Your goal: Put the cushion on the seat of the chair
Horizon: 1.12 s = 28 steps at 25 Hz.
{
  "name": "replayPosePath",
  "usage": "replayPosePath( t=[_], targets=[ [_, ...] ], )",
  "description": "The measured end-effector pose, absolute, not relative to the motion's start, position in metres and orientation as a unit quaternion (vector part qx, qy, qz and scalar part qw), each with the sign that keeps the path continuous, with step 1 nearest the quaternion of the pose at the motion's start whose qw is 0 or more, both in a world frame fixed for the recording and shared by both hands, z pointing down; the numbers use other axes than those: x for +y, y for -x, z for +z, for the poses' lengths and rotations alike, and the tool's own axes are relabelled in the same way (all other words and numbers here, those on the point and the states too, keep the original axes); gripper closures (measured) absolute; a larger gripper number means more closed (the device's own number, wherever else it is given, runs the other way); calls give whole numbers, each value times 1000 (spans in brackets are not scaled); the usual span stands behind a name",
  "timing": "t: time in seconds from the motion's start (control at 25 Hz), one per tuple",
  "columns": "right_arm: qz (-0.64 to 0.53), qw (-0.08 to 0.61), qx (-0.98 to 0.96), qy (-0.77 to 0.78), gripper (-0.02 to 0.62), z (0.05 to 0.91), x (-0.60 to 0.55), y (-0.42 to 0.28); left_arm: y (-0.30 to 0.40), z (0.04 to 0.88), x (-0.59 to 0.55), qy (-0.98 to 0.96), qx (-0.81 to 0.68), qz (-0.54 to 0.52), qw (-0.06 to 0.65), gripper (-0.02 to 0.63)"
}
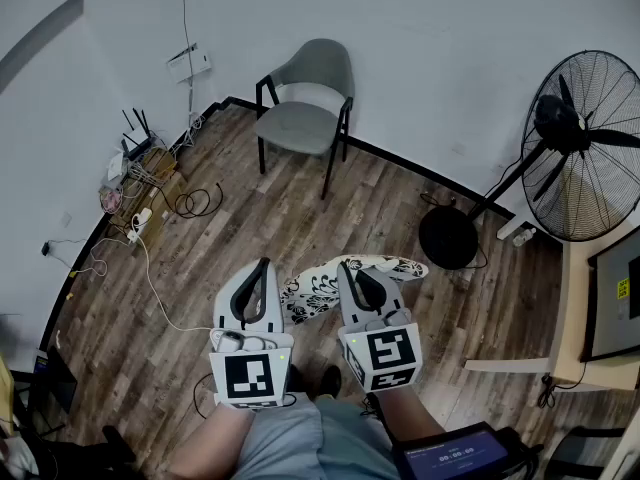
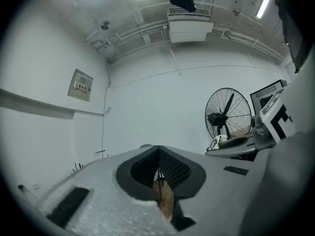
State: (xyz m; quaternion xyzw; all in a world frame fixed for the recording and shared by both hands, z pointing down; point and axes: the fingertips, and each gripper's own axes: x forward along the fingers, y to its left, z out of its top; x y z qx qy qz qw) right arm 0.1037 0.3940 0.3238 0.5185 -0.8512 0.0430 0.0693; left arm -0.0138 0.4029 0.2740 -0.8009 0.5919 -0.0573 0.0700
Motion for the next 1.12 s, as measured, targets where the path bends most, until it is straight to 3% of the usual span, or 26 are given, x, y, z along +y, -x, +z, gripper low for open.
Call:
replayPosePath(
  t=[0.48, 1.12],
  targets=[
    [59, 62, -856, -510, 575, 337, 367, -125, -7, 282, 384, 792, 607, -51, 39, 597],
    [89, 89, -841, -526, 575, 376, 220, -83, 62, 332, 234, 787, 612, -78, 16, 597]
  ],
)
